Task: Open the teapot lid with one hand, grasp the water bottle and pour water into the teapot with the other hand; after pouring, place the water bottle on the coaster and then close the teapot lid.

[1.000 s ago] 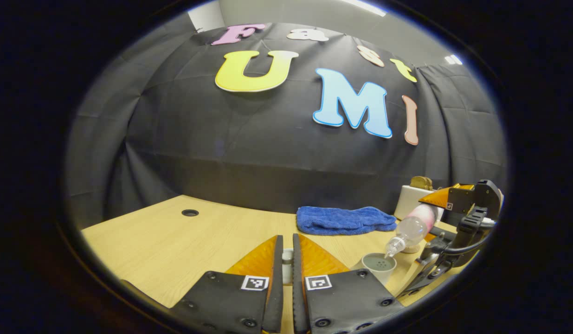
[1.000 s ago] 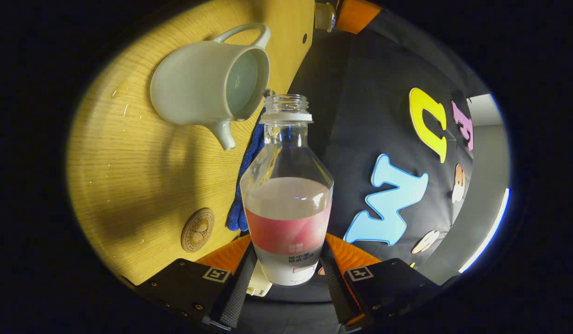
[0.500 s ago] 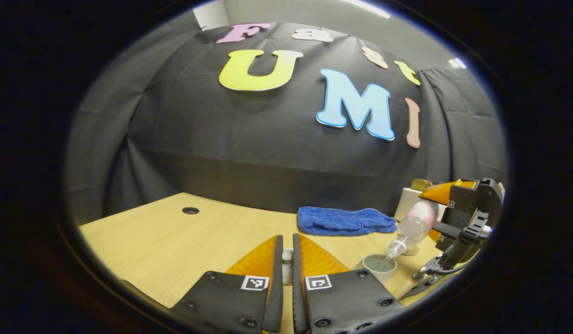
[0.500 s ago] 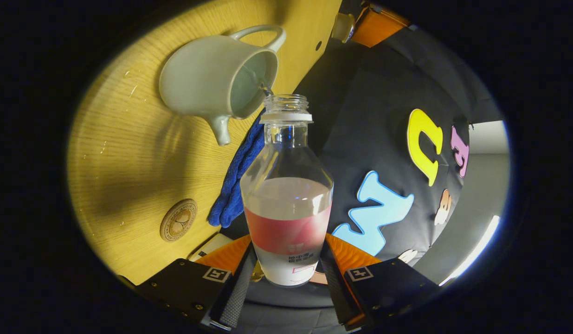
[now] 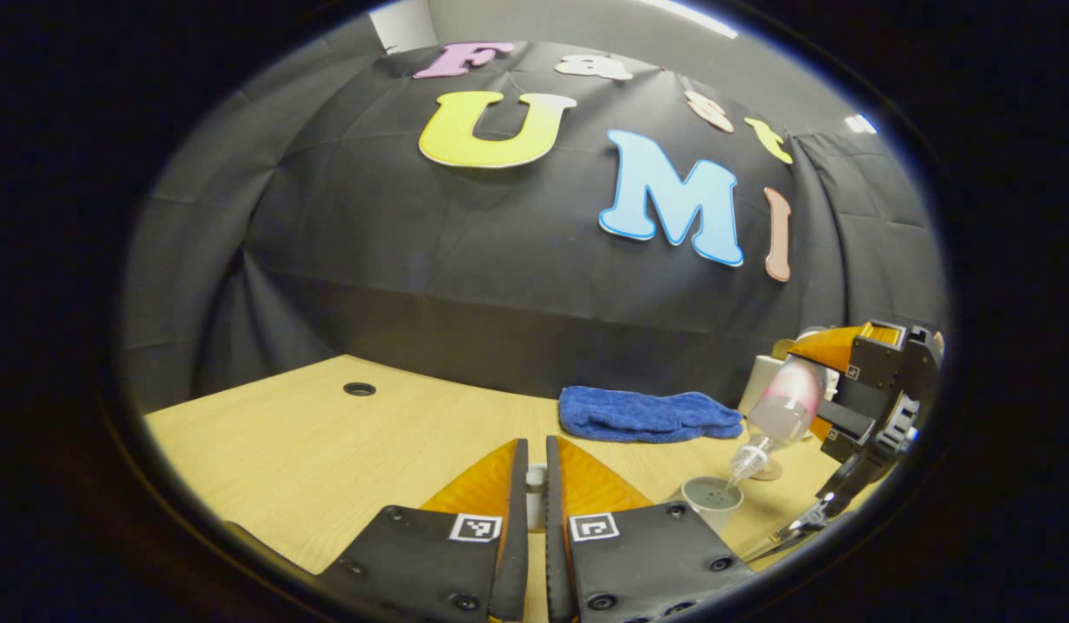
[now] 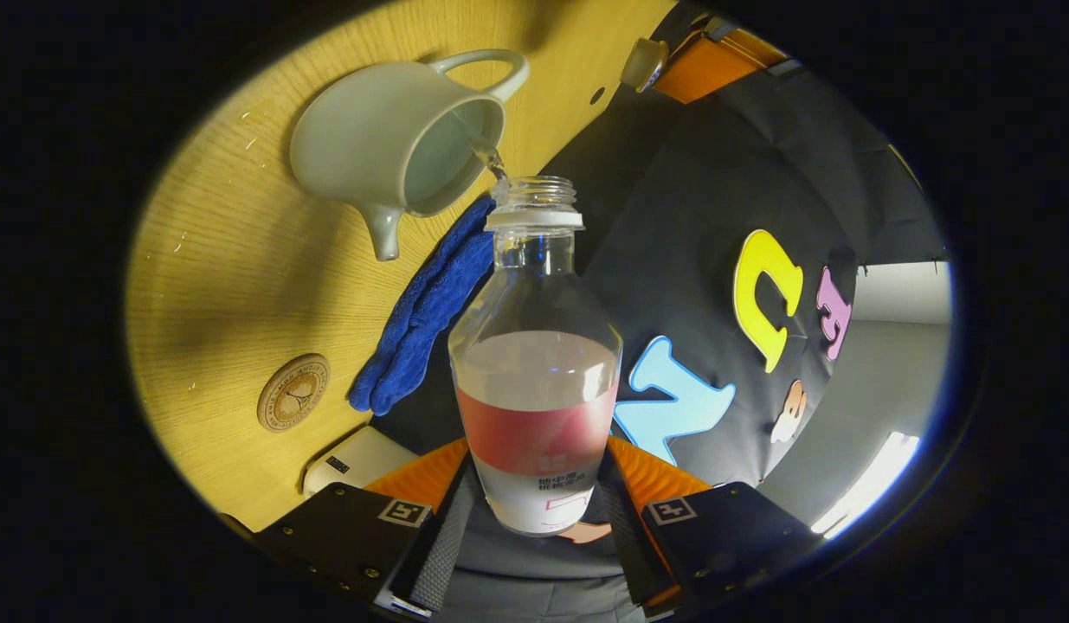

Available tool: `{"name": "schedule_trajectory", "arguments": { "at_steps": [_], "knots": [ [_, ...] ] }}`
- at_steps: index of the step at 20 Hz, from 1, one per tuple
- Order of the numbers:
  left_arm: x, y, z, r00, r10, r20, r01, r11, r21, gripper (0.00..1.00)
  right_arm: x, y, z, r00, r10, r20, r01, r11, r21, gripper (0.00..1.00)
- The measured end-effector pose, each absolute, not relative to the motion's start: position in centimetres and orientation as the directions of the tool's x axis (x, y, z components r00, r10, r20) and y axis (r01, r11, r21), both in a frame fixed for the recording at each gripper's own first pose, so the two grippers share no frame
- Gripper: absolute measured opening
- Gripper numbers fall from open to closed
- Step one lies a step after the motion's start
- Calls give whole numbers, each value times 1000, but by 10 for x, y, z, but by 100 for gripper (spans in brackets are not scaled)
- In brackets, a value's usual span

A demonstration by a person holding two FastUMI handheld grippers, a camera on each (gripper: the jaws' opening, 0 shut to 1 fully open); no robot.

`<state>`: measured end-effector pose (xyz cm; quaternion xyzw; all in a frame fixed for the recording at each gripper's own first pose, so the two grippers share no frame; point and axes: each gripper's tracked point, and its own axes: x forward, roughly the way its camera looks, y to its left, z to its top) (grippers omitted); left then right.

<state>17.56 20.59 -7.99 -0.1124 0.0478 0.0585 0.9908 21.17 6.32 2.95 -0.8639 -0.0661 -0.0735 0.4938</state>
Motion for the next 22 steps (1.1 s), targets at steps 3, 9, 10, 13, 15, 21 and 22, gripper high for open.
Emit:
{"name": "schedule_trajectory", "arguments": {
  "at_steps": [3,9,10,13,15,21,22],
  "knots": [
    [176,205,-80,989,102,-111,-125,967,-223,15,209,67,36,975,56,216,213,-518,-829,76],
    [176,206,-80,989,102,-111,-125,965,-228,15,206,70,42,967,80,243,247,-544,-802,76],
    [176,205,-81,989,101,-111,-125,965,-230,15,206,70,43,965,82,249,253,-548,-797,75],
    [176,203,-81,989,96,-115,-121,965,-234,15,205,72,47,961,93,259,265,-570,-778,76],
    [176,202,-80,989,92,-112,-117,964,-240,15,205,73,45,965,94,246,254,-585,-770,75],
    [174,206,-78,989,104,-102,-126,962,-242,14,206,69,40,972,83,219,222,-619,-753,75],
    [175,207,-77,989,106,-101,-128,962,-241,15,205,67,37,974,74,214,214,-610,-763,76]
  ]
}}
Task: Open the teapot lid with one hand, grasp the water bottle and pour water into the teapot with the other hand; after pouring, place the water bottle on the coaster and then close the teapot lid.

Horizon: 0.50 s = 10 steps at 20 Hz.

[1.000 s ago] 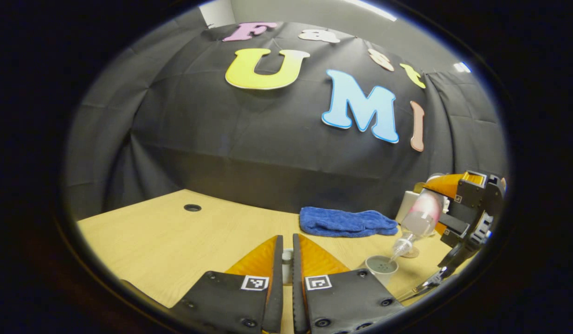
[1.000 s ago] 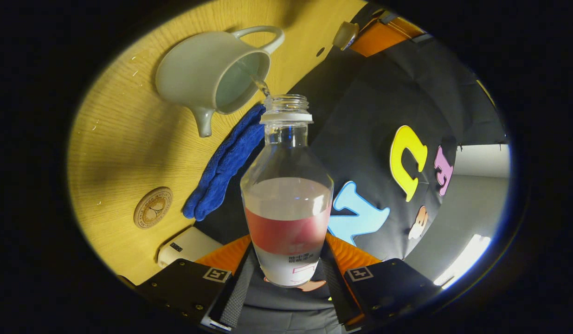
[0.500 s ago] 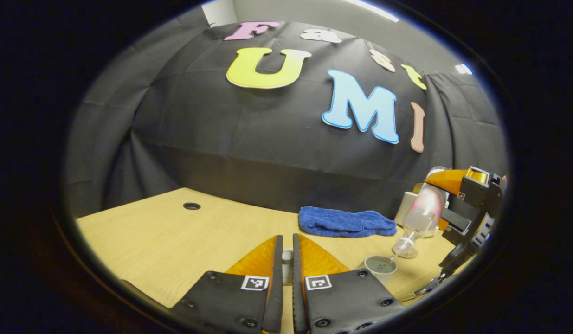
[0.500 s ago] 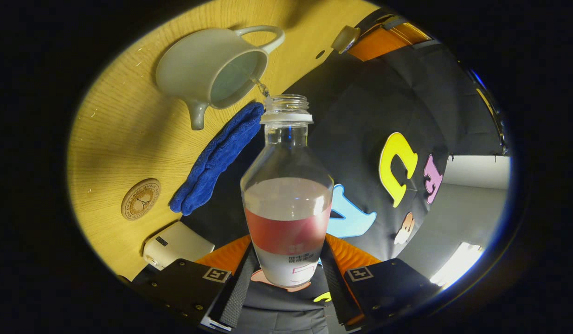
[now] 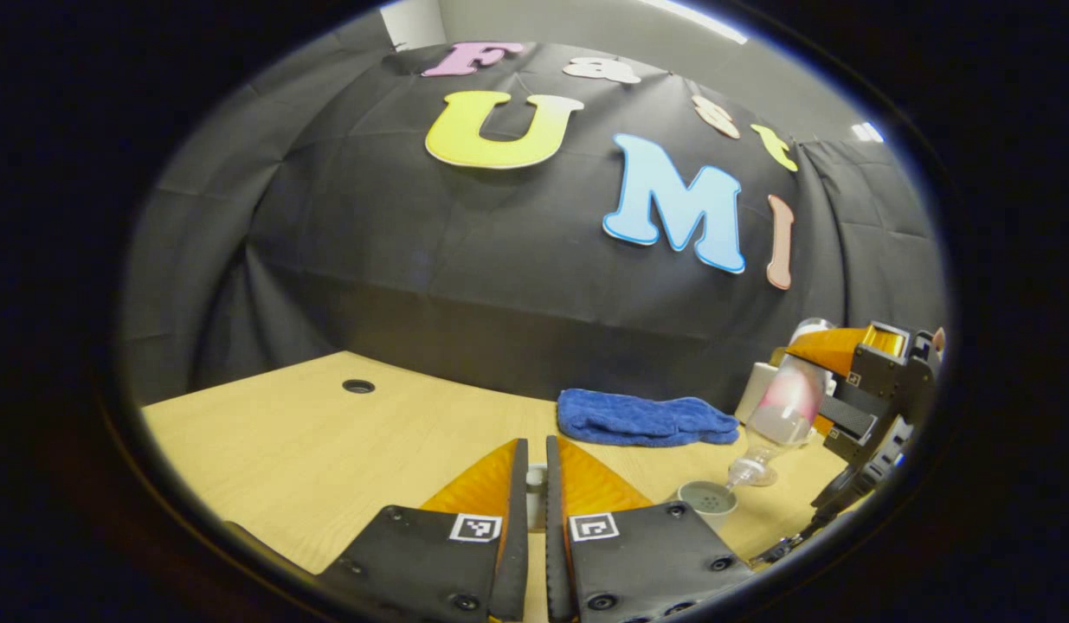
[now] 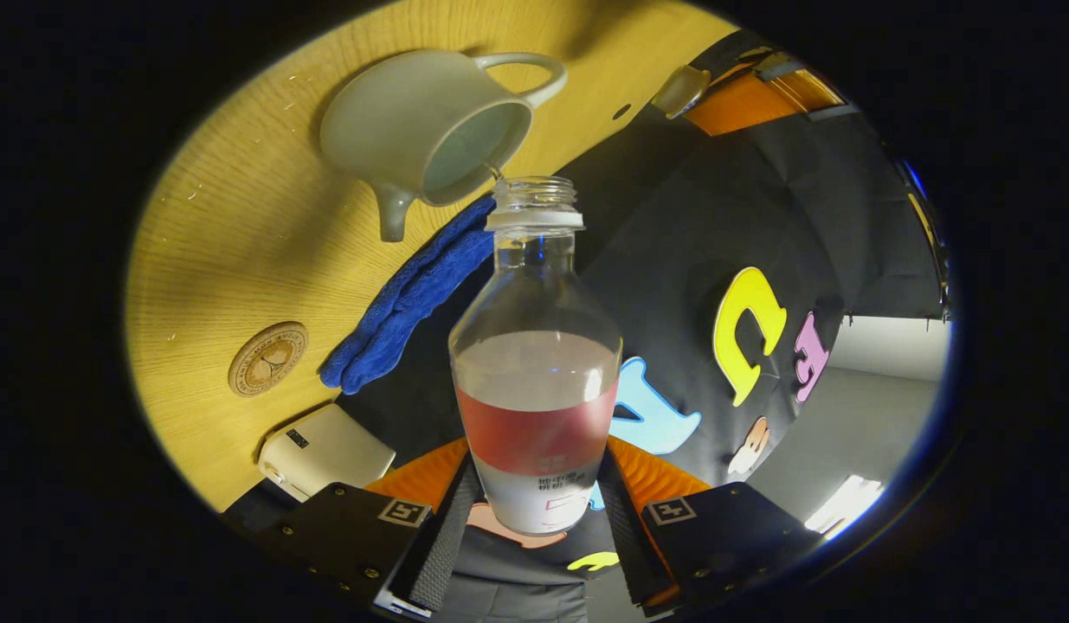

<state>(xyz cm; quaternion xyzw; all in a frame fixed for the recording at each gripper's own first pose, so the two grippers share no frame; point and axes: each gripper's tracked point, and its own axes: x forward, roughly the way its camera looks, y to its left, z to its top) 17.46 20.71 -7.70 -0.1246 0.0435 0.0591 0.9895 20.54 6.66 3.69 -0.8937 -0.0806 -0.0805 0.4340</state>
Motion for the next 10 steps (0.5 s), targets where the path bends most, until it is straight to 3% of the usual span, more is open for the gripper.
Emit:
{"name": "schedule_trajectory", "arguments": {
  "at_steps": [6,10],
  "knots": [
    [175,208,-80,988,110,-107,-133,961,-243,15,204,39,16,991,-14,132,118,-374,-920,76],
    [176,206,-83,988,107,-114,-132,961,-244,15,196,21,-4,997,-70,45,42,-55,-998,76]
  ]
}}
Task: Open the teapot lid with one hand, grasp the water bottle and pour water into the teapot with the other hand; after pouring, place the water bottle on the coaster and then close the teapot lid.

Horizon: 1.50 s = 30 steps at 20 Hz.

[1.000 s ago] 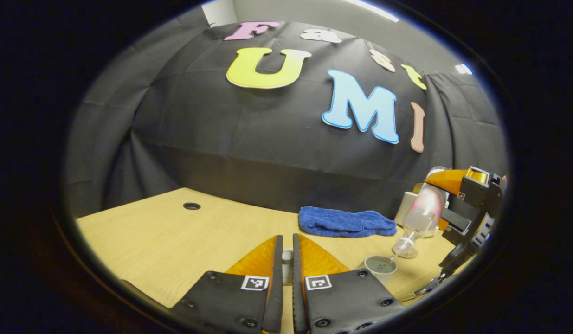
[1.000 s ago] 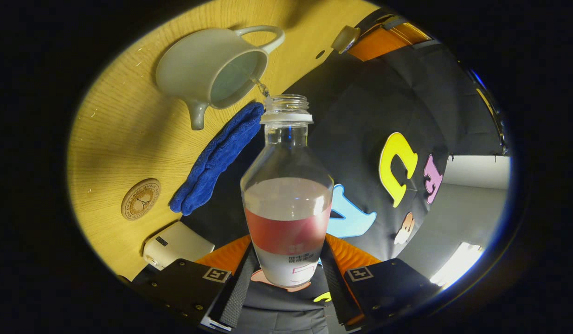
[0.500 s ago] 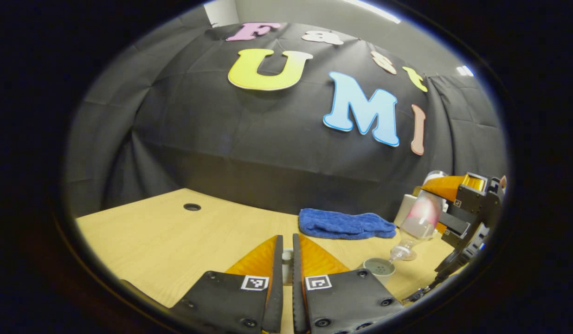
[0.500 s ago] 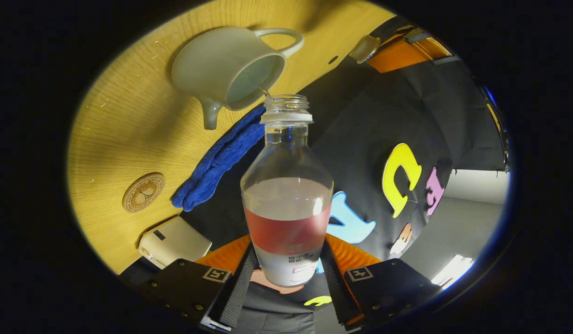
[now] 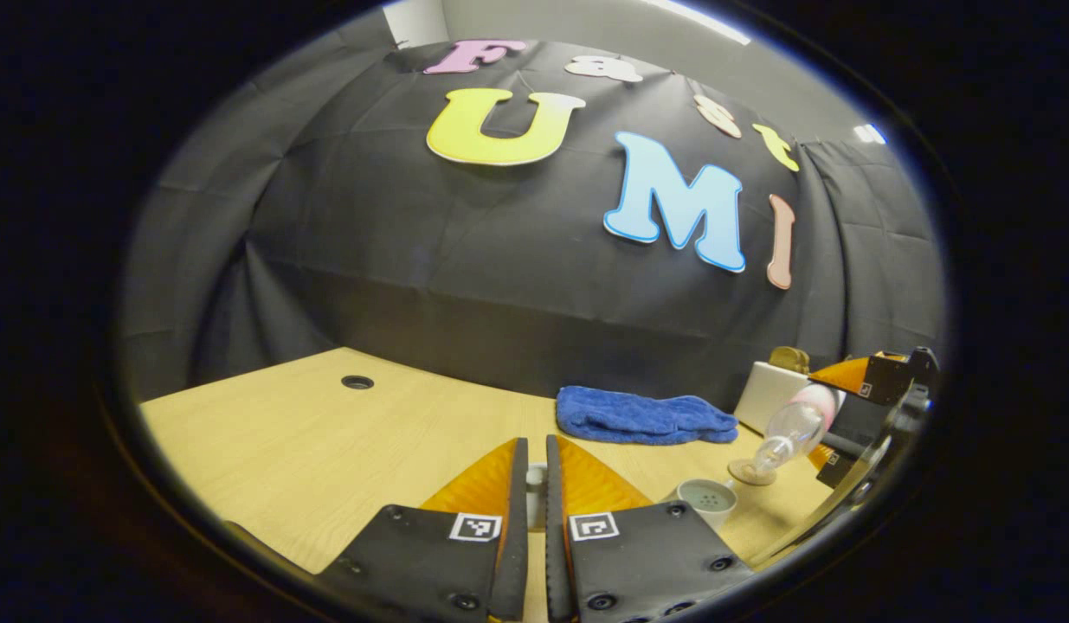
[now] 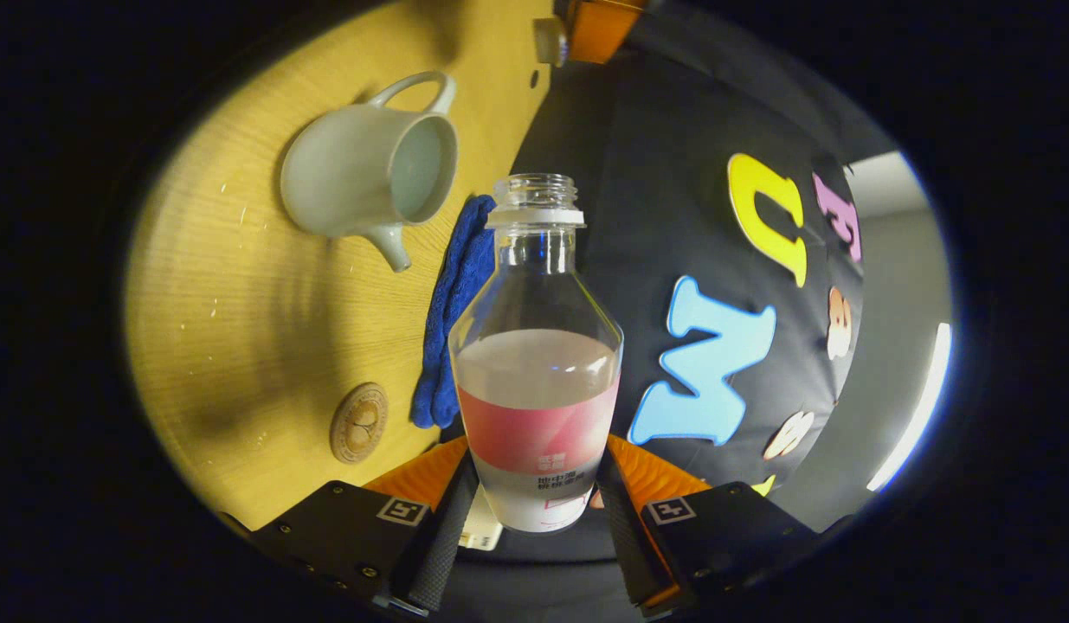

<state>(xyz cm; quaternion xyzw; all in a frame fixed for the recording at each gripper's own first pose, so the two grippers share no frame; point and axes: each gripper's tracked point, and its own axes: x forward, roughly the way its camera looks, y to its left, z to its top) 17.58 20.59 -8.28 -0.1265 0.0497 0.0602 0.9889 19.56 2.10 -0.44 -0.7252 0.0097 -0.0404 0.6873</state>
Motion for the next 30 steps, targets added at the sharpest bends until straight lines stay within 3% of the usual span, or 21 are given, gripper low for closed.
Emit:
{"name": "schedule_trajectory", "arguments": {
  "at_steps": [4,13,21,30],
  "knots": [
    [175,211,-85,986,124,-115,-149,959,-241,15,184,17,-26,997,-62,-38,-21,263,-965,76],
    [178,186,-87,990,85,-117,-105,977,-183,15,172,7,-67,987,16,-160,-128,682,-720,76],
    [180,157,-65,994,56,-93,-68,989,-131,15,169,8,-64,982,138,-129,-178,906,-384,76],
    [195,96,-66,990,-15,-138,3,996,-89,15,181,13,-51,965,221,-139,-237,965,-108,76]
  ]
}}
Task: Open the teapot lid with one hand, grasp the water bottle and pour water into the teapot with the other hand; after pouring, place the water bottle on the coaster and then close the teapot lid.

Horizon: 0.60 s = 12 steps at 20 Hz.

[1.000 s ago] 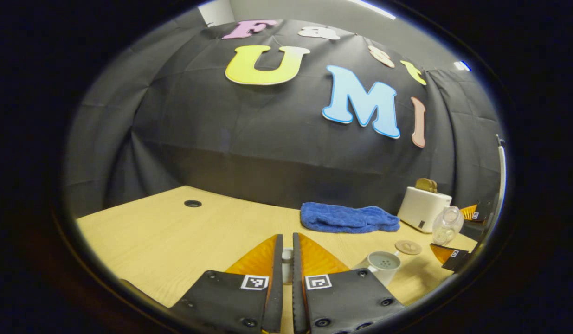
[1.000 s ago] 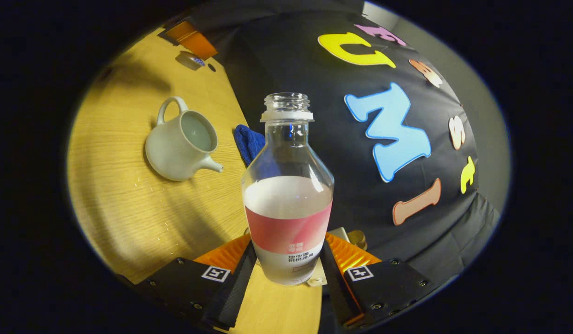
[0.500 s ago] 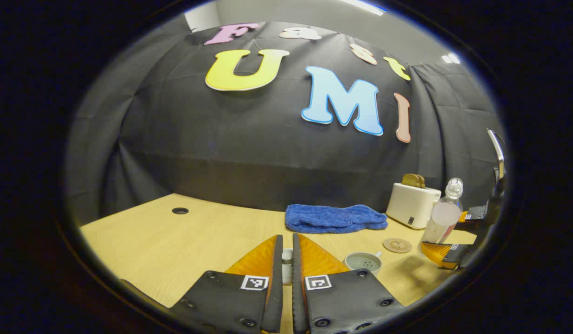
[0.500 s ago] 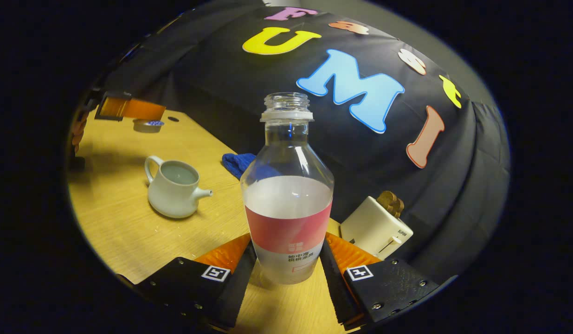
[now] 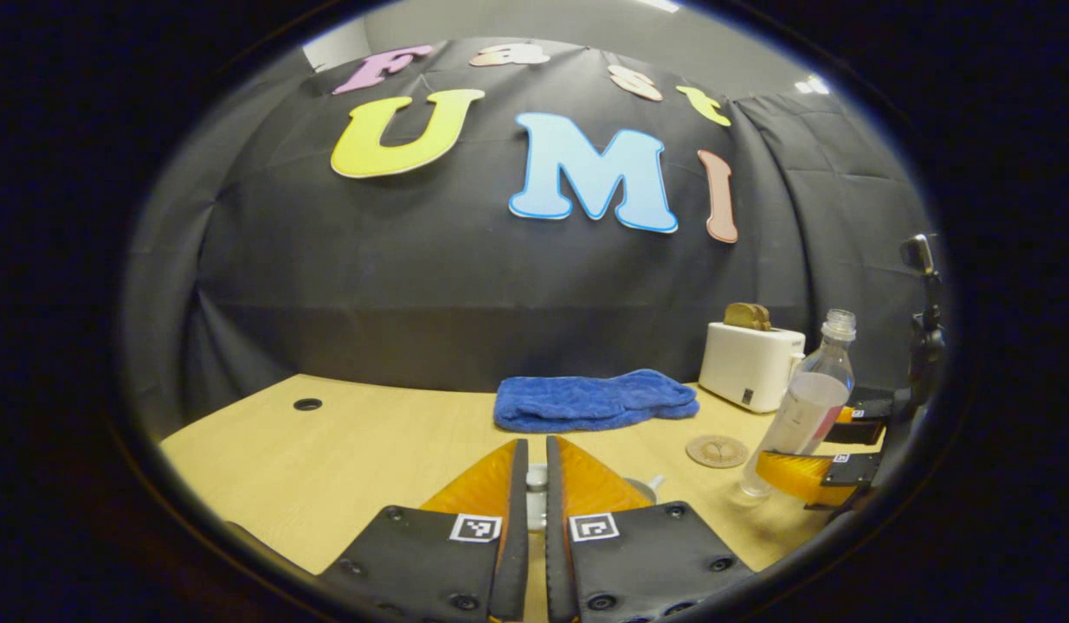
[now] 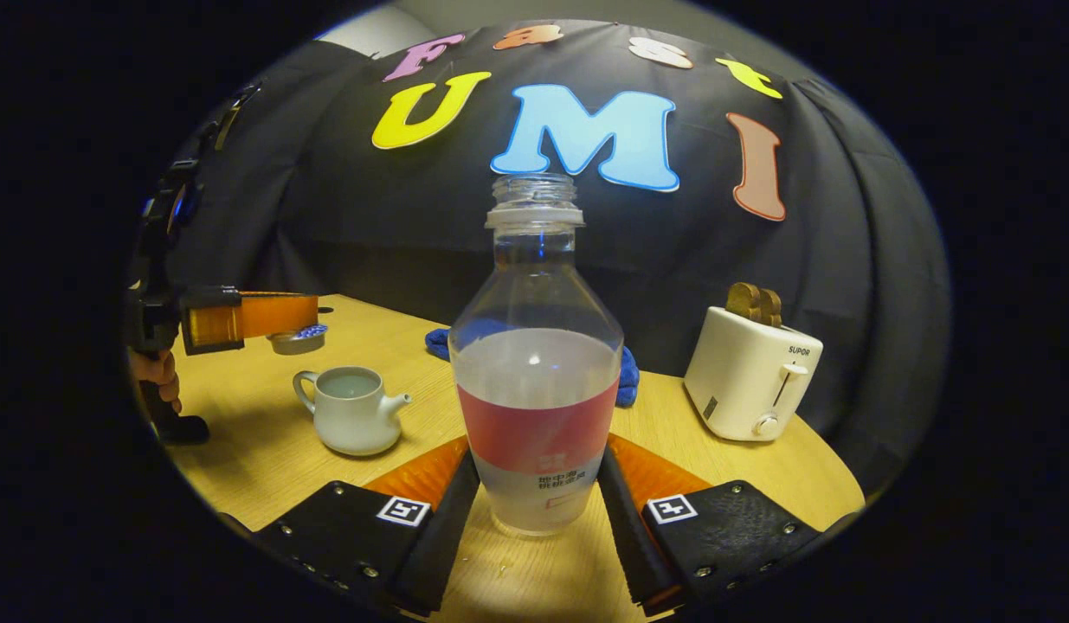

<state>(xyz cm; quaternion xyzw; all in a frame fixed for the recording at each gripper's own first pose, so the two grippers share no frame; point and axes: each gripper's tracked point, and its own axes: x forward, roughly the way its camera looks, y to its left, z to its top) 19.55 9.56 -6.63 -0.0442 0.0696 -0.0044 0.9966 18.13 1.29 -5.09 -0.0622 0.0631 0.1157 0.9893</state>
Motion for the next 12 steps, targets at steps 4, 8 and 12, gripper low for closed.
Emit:
{"name": "schedule_trajectory", "arguments": {
  "at_steps": [4,8,12],
  "knots": [
    [205,73,-71,987,-45,-154,32,996,-87,15,178,8,-54,966,234,-113,-237,971,-13,76],
    [204,69,-68,987,-49,-150,36,995,-91,15,180,-2,-57,971,205,-120,-205,979,14,76],
    [200,68,-65,988,-52,-147,38,994,-100,15,187,-13,-60,976,167,-140,-166,986,21,76]
  ]
}}
